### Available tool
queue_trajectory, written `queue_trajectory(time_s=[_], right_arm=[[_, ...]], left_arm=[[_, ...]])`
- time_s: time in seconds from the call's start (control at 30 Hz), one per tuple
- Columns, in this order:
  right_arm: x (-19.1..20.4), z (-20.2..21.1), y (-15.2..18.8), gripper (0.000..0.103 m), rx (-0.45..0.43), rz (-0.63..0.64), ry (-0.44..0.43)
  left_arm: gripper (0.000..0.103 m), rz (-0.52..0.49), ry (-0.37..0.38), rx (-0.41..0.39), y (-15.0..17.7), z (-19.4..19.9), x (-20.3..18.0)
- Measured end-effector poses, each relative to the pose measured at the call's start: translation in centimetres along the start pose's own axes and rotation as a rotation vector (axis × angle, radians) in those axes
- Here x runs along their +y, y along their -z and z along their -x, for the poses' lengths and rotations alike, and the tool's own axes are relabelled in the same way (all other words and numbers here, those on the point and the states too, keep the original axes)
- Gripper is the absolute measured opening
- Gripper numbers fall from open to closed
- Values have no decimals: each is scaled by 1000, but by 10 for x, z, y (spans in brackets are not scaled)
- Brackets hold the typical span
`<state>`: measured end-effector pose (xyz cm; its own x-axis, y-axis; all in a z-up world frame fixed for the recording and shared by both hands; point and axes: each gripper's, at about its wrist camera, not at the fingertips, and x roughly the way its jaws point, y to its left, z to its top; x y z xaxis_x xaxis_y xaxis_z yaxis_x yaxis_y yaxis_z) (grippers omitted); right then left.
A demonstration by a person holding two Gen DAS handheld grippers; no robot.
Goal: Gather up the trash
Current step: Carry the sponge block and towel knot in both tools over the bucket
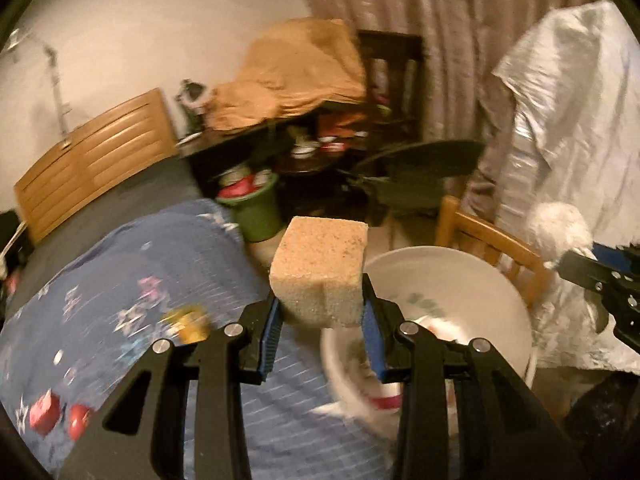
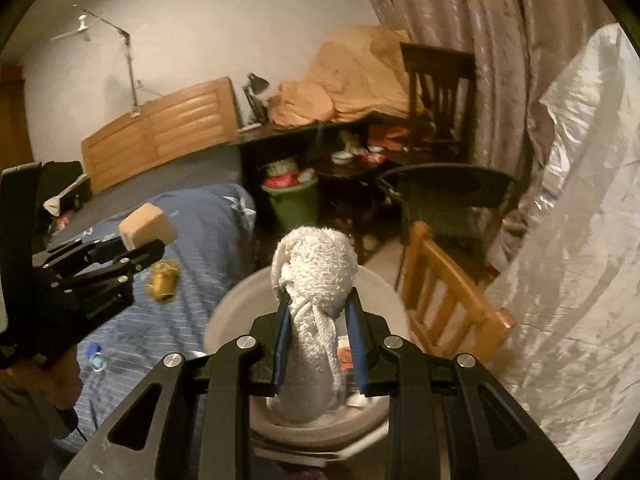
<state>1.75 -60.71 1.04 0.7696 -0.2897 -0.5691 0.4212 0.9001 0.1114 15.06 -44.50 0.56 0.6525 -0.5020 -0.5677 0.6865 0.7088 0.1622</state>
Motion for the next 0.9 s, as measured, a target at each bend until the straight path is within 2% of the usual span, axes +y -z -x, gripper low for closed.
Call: queue_trajectory(time_s=[0.17,0.27,0.57,0.9], right_arm=[[-26,-28,1,27,66,-4,-3],[-22,-41,10,27,92,-10,-14],[-12,-67,33,27,152,-4,-34],[4,-76,27,27,161,25,-41]], left_arm=[[34,-58,46,71,2,-40,-28],[34,-82,61,106,11,-51,-36],[34,-89,69,157,26,-64,-39],[34,-77,69,167,27,-67,-31]])
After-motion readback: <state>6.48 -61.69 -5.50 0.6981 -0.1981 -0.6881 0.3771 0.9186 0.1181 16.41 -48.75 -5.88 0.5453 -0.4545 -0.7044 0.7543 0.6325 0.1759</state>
